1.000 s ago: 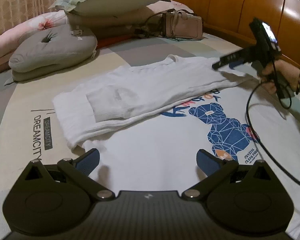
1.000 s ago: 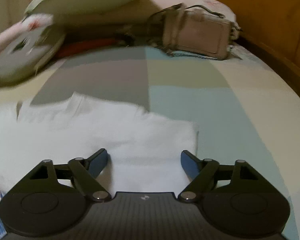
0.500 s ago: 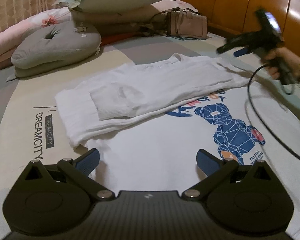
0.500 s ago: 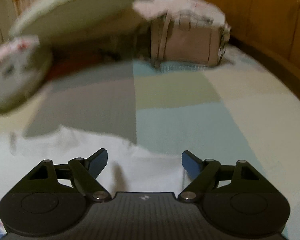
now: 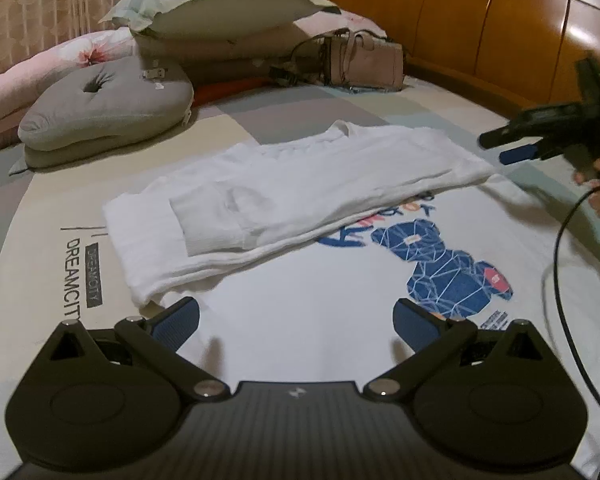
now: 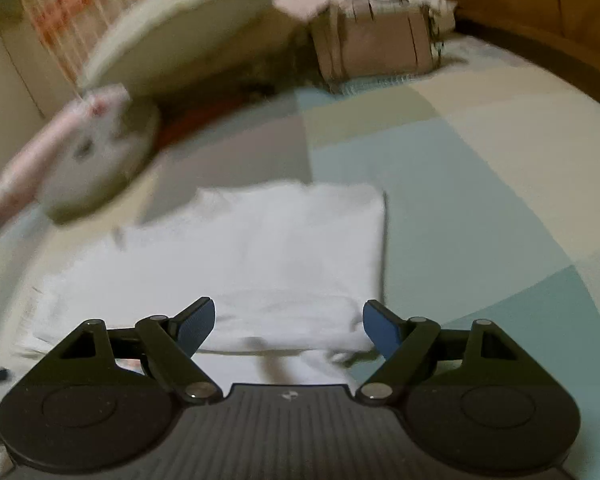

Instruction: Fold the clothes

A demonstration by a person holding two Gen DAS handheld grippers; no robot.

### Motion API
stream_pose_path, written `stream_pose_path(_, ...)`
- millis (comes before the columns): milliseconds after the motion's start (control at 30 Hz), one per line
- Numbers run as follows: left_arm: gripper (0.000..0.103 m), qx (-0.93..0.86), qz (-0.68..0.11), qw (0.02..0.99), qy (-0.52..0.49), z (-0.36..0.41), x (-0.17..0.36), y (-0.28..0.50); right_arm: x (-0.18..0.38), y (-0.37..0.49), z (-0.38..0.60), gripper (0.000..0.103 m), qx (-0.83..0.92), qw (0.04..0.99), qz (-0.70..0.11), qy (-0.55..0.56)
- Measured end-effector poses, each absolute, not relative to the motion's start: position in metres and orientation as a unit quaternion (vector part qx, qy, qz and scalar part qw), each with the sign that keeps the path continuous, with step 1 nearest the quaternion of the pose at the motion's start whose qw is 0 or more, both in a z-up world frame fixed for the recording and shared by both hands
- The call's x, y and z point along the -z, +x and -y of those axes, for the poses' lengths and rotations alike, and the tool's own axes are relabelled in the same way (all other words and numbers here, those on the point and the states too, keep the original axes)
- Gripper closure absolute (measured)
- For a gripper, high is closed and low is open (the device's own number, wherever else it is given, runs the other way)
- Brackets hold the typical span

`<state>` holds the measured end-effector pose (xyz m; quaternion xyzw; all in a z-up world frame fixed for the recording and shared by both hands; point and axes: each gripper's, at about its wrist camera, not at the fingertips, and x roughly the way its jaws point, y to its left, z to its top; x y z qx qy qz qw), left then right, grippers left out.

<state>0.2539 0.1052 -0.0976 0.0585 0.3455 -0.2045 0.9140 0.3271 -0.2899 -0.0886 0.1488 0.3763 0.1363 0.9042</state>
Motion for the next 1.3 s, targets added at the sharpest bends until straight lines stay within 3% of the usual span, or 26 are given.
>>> stream_pose_path(167,0.001,0.212,-0.338,0.915,0.058,-0.102,0.092,0.248,0.085,0.265,0.265,0.016,-0.172,0.892,-0.398,0.132)
stream_pose_path(467,0.001,0.243,-0.318,0.912,0.091,-0.071,0.084,0.231,0.125,0.151,0.226,0.012,-0.144,0.899,-0.413,0.035)
stream_pose_path(633,0.001,0.262,-0.324,0.902,0.117,-0.044,0.091,0.220,0.130,0.144,0.218,0.000,-0.140,0.903,-0.407,0.014)
stream_pose_path(1067,0.001,0.210,-0.412,0.884,0.059,-0.036,0.116,0.154,0.142,0.133,0.219,0.000,-0.155,0.917,-0.367,-0.023)
stream_pose_path(1300,0.001,0.173,-0.416,0.889,0.077,-0.034,0.121,0.120,0.143,0.127,0.226,0.000,-0.177,0.917,-0.357,-0.025)
